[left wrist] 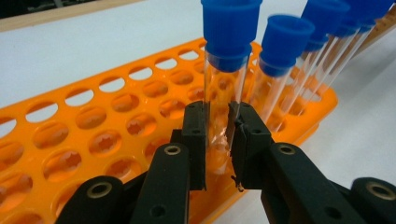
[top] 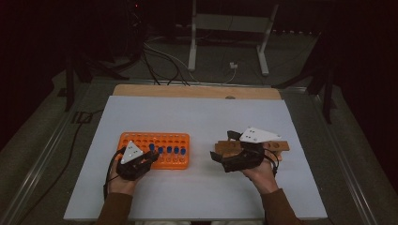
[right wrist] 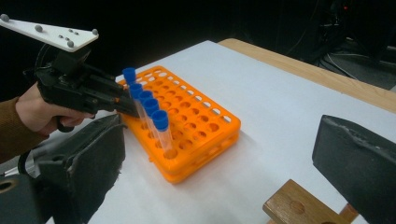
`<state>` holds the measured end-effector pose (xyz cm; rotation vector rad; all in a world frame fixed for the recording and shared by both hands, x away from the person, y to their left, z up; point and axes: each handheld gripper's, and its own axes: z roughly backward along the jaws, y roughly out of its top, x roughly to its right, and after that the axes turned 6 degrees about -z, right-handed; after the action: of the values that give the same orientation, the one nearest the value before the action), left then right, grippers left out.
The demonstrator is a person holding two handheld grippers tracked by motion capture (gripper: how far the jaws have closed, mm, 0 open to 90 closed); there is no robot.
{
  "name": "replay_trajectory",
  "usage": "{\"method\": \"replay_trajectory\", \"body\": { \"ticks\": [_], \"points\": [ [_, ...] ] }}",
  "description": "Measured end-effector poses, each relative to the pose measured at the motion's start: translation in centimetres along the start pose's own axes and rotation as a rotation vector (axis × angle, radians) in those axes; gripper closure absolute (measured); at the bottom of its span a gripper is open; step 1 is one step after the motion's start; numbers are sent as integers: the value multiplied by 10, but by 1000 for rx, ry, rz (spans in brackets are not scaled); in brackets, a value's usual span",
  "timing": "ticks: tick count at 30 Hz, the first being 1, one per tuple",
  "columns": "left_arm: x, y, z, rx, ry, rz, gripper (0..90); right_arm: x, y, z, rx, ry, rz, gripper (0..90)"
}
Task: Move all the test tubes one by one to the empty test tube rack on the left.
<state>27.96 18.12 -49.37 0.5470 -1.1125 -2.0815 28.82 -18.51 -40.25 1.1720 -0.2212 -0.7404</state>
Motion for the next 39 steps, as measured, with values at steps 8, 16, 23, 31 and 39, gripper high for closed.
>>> {"method": "replay_trajectory", "body": {
  "ticks": [8, 16, 23, 31, 39],
  "points": [
    [-1, 0, 6, 40, -5, 2, 700, 1, 0, 1, 2, -1, 1, 27],
    [-2, 5, 16, 85, -2, -8, 778, 5, -2, 4, 9, -12, -7, 27],
    [-1, 3, 14, 57, -6, -11, 779, 10, -7, 8, 17, -61, 10, 27],
    [-3, 3, 20, 93, -14, 5, 656, 21, -15, 16, 31, -106, -5, 27],
    [-9, 10, 42, 168, 12, 39, 357, 32, -25, 25, 50, -161, -25, 27]
  ]
}}
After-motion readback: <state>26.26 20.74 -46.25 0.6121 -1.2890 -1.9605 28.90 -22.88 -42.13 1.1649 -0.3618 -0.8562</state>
